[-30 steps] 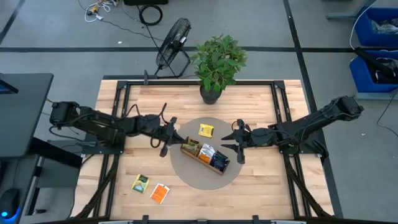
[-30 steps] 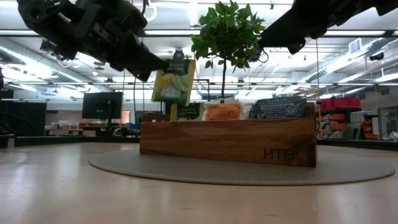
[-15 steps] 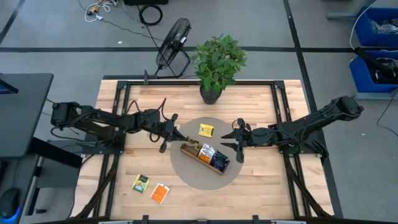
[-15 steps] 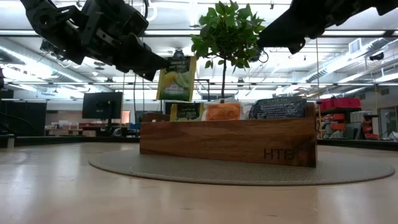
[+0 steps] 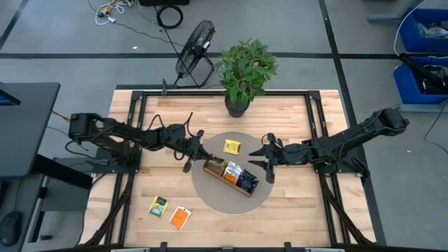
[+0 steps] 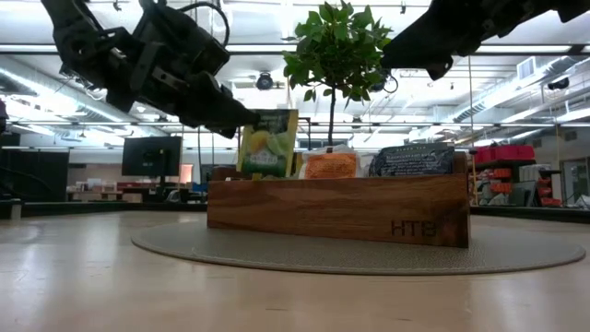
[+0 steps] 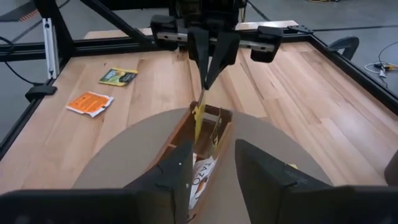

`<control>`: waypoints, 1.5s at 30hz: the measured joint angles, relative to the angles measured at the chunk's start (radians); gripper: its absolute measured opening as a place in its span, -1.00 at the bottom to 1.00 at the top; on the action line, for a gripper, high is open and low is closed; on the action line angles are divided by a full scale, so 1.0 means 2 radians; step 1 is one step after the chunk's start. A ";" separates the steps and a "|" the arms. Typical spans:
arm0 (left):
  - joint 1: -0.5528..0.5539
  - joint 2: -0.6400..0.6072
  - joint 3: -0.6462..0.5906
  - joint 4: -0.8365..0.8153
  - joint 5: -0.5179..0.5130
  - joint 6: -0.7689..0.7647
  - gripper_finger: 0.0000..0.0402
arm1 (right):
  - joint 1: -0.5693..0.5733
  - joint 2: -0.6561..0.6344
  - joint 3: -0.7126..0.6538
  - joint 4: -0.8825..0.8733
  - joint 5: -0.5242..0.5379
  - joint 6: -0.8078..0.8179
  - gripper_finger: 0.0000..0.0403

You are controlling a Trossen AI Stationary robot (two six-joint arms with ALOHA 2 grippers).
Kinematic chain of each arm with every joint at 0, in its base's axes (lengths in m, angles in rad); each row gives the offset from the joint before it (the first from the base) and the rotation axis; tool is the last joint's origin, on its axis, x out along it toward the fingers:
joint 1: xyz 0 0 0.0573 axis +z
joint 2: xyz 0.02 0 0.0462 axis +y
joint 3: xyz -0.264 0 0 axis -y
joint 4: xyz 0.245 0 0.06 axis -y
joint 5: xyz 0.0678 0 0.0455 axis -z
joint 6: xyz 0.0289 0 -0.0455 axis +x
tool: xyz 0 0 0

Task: Pick & Place Tea
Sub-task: Put the yellow tea bag into the left section of the wooden organizer, then put the orange tea bag into the middle section of the wooden organizer

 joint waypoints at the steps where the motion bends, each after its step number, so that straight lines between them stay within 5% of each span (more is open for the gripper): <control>1: 0.000 0.003 0.000 0.005 0.000 -0.001 -0.99 | 0.000 0.000 0.000 0.000 0.000 0.001 -0.36; 23: 0.000 0.054 0.000 0.033 -0.038 0.000 -0.96 | 0.000 0.000 0.000 0.000 0.000 -0.006 -0.36; 28: 0.000 0.054 0.000 0.018 -0.072 -0.015 -0.82 | 0.000 0.000 0.000 0.000 0.000 -0.006 -0.36; 38: 0.000 0.049 0.000 0.030 -0.071 -0.036 -0.46 | 0.000 0.000 0.000 0.000 0.000 -0.011 -0.36; 45: 0.000 0.010 0.000 0.036 -0.047 -0.092 -0.37 | -0.004 0.000 0.000 -0.005 0.000 -0.016 -0.36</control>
